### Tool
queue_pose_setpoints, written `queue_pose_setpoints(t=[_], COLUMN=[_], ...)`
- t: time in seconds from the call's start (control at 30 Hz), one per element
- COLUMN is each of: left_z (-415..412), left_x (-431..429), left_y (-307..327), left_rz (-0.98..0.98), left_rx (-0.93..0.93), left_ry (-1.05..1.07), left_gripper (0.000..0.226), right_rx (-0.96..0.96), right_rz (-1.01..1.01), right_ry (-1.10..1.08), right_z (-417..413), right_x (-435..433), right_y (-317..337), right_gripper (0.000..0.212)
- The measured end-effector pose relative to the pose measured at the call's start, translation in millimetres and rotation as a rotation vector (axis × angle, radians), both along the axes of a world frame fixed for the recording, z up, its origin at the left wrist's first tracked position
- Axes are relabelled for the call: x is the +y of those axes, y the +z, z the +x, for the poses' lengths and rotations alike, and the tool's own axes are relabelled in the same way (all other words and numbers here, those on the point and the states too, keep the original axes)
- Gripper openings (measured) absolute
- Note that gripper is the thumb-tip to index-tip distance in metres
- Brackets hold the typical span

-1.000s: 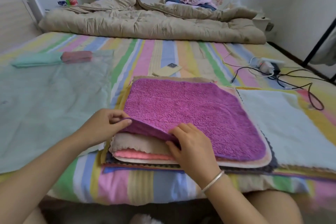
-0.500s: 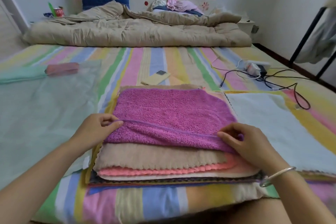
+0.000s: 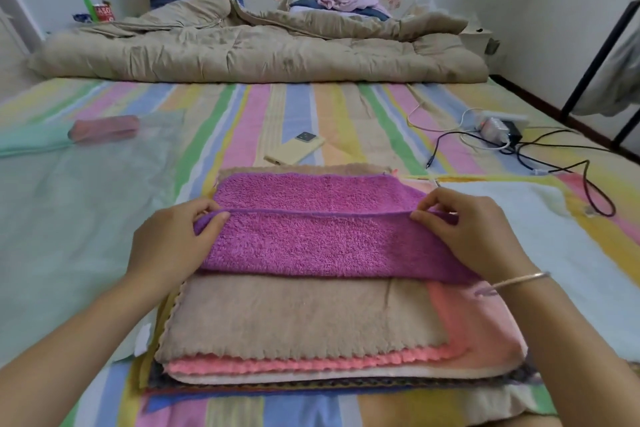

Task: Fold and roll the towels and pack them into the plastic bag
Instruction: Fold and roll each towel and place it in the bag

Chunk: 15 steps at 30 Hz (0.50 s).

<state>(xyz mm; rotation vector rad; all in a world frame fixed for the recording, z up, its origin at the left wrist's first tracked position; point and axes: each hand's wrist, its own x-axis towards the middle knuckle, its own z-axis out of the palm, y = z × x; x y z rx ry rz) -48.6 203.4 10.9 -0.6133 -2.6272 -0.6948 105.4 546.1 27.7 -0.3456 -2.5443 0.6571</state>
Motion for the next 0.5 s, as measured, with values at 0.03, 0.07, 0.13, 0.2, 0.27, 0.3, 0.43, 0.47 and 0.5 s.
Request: queue_pose_setpoints(t=[0.03,0.07,0.13,0.2,0.27,0.3,0.43,0.47,0.5], left_z=[-4.3,-8.6,-16.4,-20.6,-22.9,-24.5,-28.7,-28.8,-28.9], left_x=[0.8,0.9,0.1,-0.5,-0.7,-1.8,-6.2,-6.1,-5.1], left_y=[-0.4,-2.0,-7.4,-13.2,-15.5,-16.1,-16.2,-15.9,-14.7], left_rz=[-0.037,-0.068,-0.11,-0.143,-0.143,-0.13,-0.095,-0.106,-0.128], left_rx=[0.007,0.003,-0.018,-0.029,-0.06,-0.09,-0.189,-0.201,-0.208], left_ry=[-0.01,-0.017,-0.025,-0.043,-0.067,-0.079,-0.102,-0.101,-0.089], left_gripper=[0.015,0.014,0.014,0.014,0.011,0.01,0.014,0.015,0.016], right_rx=[-0.037,-0.073,-0.144,-0.208,-0.251,-0.26,-0.288,-0.312,-0.338], right_rz=[0.017,0.033,0.055,0.051,0.045,0.041,0.031,0.042,0.062], right_ry=[0.011,0.018,0.034,0.068,0.094,0.096,0.071,0.061,0.05], right_z=[-4.3,-7.9,-14.3,-18.7,-19.8,-19.6,-19.9,-20.8,-22.2], right_x=[3.8,7.0,13.2,17.8,20.7,21.4,21.4,21.5,22.3], right_y=[-1.9,-3.4,-7.5,-12.0,-16.7,-18.7,-22.6,-22.5,-22.1], right_gripper=[0.012,0.013,0.015,0.014,0.015,0.015,0.019,0.021,0.022])
